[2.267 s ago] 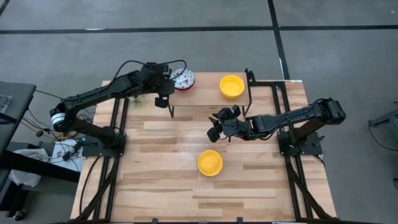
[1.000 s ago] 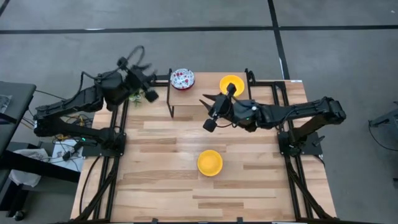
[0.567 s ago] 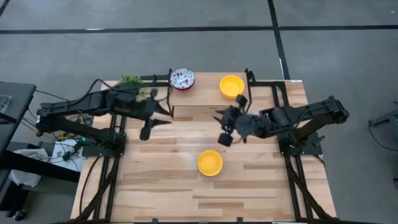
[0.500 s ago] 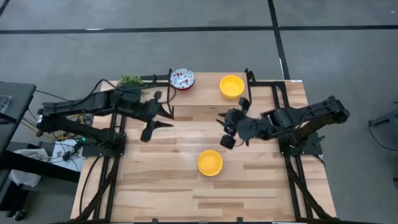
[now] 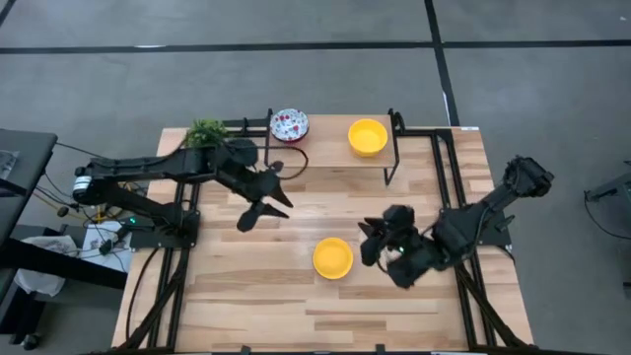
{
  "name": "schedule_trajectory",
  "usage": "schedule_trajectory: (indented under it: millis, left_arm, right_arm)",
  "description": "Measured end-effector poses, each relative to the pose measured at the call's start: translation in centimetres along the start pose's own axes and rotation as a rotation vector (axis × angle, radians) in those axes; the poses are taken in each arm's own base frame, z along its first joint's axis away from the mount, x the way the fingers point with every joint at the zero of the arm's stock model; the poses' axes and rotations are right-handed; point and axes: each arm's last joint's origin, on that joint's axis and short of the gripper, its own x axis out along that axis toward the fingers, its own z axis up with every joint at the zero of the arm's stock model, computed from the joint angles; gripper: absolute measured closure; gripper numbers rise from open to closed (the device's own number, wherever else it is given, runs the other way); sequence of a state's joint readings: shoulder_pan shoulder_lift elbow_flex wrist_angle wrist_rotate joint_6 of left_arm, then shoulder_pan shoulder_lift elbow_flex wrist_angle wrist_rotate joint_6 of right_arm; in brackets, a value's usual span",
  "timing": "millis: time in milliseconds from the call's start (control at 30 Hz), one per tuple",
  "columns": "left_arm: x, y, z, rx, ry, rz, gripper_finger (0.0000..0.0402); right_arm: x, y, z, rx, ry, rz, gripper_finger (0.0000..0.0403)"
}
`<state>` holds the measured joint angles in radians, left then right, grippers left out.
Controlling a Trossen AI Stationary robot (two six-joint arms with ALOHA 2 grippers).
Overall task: Pick & Place Mini bowls
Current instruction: Stack the yellow bowl on top of the other yellow bowls on the shelf
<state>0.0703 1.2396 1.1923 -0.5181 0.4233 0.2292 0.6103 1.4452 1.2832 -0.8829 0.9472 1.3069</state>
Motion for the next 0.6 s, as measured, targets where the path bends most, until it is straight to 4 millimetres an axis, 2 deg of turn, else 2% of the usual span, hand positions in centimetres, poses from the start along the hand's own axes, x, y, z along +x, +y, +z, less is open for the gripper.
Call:
schedule_trajectory:
  millis: [133, 267, 467, 600]
  left_arm:
    - [1.7, -1.1, -0.5, -0.031, 0.047, -0.059, 0.0276]
    - [2.6, -3.2, -2.4, -0.034, 0.101, -0.132, 0.0276]
    - [3.0, -6.0, -5.2, -0.098, 0.106, -0.182, 0.0276]
    - [3.1, -7.3, -6.6, -0.150, 0.041, -0.146, 0.0276]
  right_arm:
    - [0.2, -0.3, -3.0, 0.084, 0.022, 0.016, 0.0312]
    - [1.0, 0.3, -5.0, 0.129, 0.051, 0.062, 0.0312]
    - [2.8, 1.6, -7.1, 0.015, 0.100, 0.091, 0.0312]
    - [5.0, 1.8, -8.2, -0.071, 0.208, 0.059, 0.0312]
